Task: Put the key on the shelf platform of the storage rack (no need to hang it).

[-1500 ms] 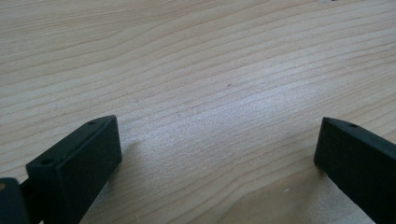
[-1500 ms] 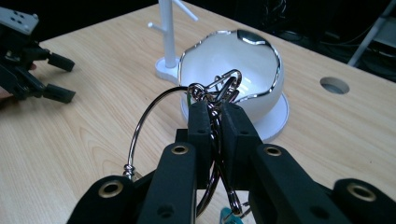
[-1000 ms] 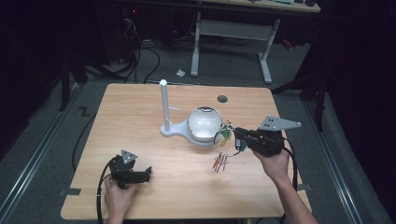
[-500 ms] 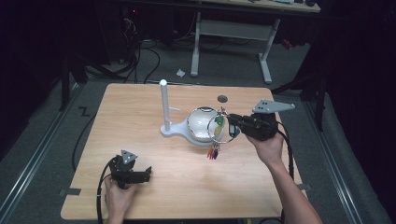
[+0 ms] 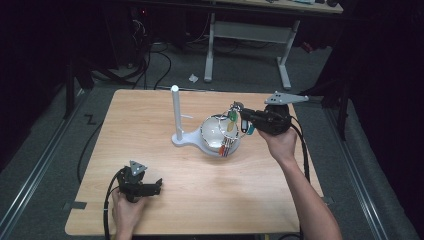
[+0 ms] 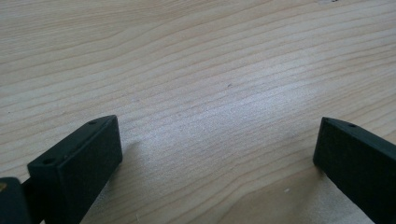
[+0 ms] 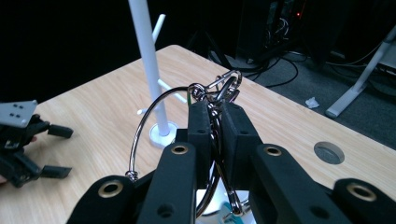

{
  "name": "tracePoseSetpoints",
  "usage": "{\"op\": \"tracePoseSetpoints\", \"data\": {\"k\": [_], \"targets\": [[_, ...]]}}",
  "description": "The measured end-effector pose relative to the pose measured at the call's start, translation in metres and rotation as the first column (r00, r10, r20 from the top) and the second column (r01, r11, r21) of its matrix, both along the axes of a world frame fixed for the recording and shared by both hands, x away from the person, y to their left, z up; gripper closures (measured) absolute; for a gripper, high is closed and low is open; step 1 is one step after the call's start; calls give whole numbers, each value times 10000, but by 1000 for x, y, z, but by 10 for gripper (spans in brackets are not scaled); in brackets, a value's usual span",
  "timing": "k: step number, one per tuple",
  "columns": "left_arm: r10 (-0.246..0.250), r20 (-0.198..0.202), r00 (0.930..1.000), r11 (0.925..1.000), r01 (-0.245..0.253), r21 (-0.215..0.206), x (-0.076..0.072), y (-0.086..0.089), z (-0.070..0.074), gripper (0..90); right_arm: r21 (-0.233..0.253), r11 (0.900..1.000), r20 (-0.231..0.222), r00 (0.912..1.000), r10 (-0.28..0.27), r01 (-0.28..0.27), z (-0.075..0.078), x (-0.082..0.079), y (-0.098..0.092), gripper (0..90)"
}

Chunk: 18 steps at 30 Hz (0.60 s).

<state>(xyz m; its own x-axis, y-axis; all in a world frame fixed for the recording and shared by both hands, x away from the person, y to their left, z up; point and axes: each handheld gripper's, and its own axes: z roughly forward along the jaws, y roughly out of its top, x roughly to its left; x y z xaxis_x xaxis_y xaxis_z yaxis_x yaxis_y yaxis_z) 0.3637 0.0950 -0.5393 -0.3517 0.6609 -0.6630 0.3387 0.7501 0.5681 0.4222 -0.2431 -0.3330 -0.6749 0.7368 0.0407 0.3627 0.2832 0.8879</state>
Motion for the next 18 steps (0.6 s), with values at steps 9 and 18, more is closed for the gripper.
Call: {"op": "tracePoseSetpoints", "data": {"k": [9,18], "targets": [[47,-13,10000,10000,-47,-49,0,0,0,15,-8,9995,-111,9995,-300,300,-1,17,6,830],[87,-21,10000,9999,-87,-56,0,0,0,15,27,9976,-155,9974,-697,697,-4,30,8,830]]}}
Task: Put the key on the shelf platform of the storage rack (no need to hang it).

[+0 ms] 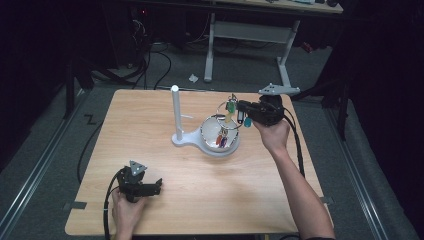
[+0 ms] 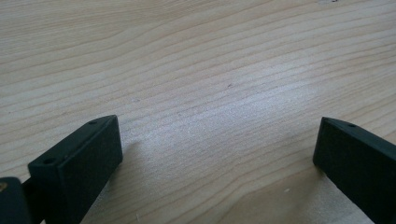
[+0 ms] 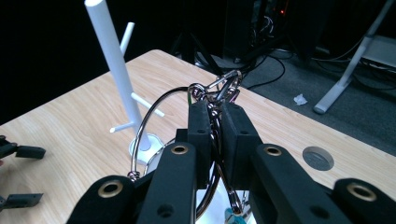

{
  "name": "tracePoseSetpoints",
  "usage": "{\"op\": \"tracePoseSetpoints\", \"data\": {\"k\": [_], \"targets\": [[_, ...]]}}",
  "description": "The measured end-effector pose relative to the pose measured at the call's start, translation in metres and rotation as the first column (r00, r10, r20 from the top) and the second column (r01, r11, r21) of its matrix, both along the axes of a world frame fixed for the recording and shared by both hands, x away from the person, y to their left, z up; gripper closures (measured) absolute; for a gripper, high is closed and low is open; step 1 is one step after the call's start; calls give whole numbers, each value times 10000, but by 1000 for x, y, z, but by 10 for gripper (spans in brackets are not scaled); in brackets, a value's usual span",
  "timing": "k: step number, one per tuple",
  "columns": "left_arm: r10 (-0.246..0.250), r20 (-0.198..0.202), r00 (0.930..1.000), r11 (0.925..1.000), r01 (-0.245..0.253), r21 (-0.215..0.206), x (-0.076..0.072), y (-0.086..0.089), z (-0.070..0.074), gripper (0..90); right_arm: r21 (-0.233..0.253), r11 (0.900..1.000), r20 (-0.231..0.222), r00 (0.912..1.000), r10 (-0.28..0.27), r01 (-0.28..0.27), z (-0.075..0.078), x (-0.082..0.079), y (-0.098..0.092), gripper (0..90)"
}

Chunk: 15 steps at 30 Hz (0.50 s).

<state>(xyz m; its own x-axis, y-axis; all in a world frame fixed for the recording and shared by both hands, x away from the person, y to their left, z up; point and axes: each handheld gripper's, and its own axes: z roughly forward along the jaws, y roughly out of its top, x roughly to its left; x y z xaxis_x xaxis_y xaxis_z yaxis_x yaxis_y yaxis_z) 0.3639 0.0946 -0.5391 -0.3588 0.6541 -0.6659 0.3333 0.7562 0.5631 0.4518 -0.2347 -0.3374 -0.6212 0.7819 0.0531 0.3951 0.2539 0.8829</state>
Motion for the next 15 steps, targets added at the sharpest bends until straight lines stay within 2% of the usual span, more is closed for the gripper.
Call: {"op": "tracePoseSetpoints", "data": {"k": [14,15], "targets": [[-16,22,10000,10000,16,7,0,0,0,18,29,9994,-78,9994,-339,339,-10,13,3,829],[-217,103,9997,9995,214,211,0,2,-1,18,-22,9994,-67,9994,-333,332,-11,13,4,829]]}}
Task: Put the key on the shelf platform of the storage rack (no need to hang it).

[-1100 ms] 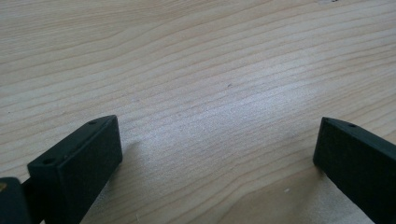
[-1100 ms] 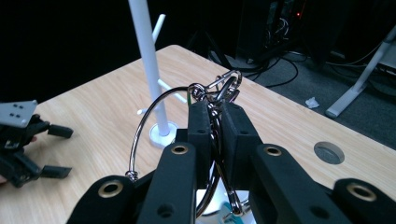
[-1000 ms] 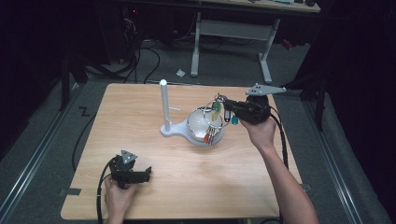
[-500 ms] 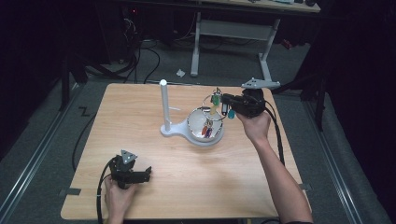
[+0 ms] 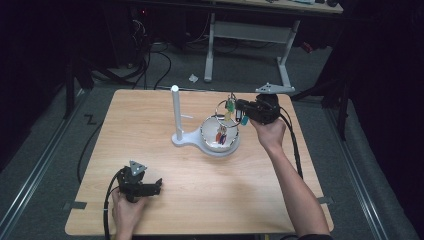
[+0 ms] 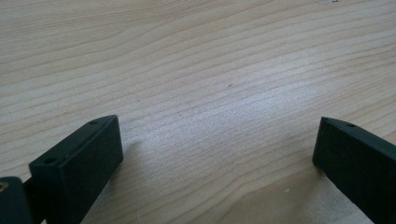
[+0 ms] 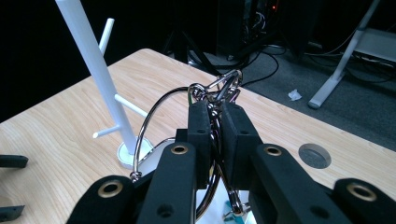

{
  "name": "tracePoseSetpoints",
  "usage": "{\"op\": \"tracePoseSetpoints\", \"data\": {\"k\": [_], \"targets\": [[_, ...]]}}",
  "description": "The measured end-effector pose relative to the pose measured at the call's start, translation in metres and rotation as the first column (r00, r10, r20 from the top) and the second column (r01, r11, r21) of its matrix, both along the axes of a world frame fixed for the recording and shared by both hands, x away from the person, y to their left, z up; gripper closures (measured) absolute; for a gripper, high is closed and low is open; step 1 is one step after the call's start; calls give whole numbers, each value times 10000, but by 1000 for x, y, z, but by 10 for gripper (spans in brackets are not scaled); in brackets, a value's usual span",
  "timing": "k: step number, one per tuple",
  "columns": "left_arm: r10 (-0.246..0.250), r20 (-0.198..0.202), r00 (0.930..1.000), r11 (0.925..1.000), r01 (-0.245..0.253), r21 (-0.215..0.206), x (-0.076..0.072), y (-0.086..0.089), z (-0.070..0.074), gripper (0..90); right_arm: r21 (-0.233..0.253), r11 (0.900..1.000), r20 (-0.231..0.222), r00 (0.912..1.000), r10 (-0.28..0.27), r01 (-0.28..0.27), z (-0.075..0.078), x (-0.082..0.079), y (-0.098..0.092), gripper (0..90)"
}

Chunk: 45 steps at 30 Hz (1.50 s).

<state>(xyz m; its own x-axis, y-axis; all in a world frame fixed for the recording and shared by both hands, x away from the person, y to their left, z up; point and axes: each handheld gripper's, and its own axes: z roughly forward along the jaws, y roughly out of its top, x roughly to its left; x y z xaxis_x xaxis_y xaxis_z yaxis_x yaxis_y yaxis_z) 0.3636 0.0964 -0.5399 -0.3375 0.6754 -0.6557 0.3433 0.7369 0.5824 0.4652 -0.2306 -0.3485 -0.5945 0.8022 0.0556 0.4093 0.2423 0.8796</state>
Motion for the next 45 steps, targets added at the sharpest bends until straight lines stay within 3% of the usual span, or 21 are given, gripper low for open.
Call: {"op": "tracePoseSetpoints", "data": {"k": [21,37,45], "targets": [[110,-24,9999,9999,-110,-70,0,0,0,21,-335,9982,-102,9987,500,-503,-26,2,19,828],[58,-12,10000,10000,-58,-77,0,0,0,22,-499,9926,-451,9930,1089,-1111,-48,3,34,827],[60,3,10000,10000,-60,-61,0,0,0,22,-617,9917,-670,9918,1084,-1125,-61,5,37,827]]}}
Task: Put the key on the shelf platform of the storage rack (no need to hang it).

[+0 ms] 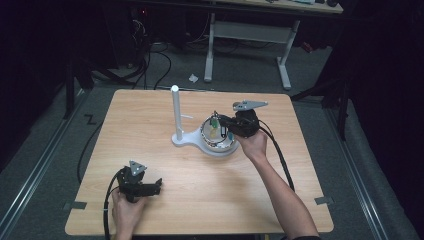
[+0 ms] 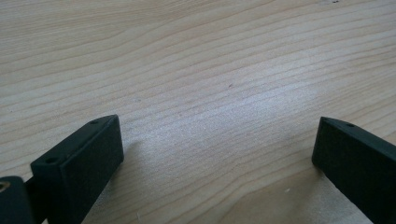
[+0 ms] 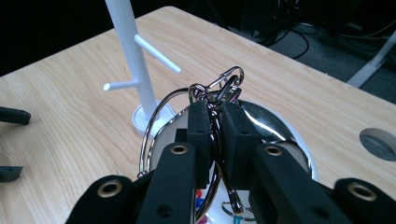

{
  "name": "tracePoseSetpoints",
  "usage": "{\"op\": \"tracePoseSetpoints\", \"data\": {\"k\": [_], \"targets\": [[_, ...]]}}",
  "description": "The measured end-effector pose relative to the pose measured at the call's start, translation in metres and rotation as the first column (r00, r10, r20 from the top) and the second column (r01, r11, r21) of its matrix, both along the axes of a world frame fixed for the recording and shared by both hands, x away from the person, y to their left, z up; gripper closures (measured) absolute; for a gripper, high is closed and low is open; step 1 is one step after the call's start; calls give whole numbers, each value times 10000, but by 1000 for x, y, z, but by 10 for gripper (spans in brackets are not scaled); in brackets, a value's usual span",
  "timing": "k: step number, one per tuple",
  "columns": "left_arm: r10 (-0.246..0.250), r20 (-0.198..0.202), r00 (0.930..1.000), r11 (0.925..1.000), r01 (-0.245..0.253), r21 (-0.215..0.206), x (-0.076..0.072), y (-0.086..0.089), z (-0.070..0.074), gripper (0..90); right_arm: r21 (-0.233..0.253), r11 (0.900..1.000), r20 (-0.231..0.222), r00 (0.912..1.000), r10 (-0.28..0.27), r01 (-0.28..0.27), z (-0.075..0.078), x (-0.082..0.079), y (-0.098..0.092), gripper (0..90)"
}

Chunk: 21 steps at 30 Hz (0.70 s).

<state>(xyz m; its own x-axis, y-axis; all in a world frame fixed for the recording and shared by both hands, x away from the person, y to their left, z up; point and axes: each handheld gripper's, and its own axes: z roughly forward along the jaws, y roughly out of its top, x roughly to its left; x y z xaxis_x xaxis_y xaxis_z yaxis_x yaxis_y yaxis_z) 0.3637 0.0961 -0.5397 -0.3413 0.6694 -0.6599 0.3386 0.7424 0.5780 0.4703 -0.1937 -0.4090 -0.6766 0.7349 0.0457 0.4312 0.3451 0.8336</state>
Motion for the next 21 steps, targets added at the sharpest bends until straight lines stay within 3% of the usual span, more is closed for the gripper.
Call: {"op": "tracePoseSetpoints", "data": {"k": [12,21], "targets": [[25,-10,10000,10000,-25,-29,0,0,0,23,-402,9992,-238,9997,-95,85,-13,5,-1,826],[15,7,10000,10000,-15,-3,0,0,0,24,-637,9979,-287,9995,132,-150,-21,3,4,824]]}}
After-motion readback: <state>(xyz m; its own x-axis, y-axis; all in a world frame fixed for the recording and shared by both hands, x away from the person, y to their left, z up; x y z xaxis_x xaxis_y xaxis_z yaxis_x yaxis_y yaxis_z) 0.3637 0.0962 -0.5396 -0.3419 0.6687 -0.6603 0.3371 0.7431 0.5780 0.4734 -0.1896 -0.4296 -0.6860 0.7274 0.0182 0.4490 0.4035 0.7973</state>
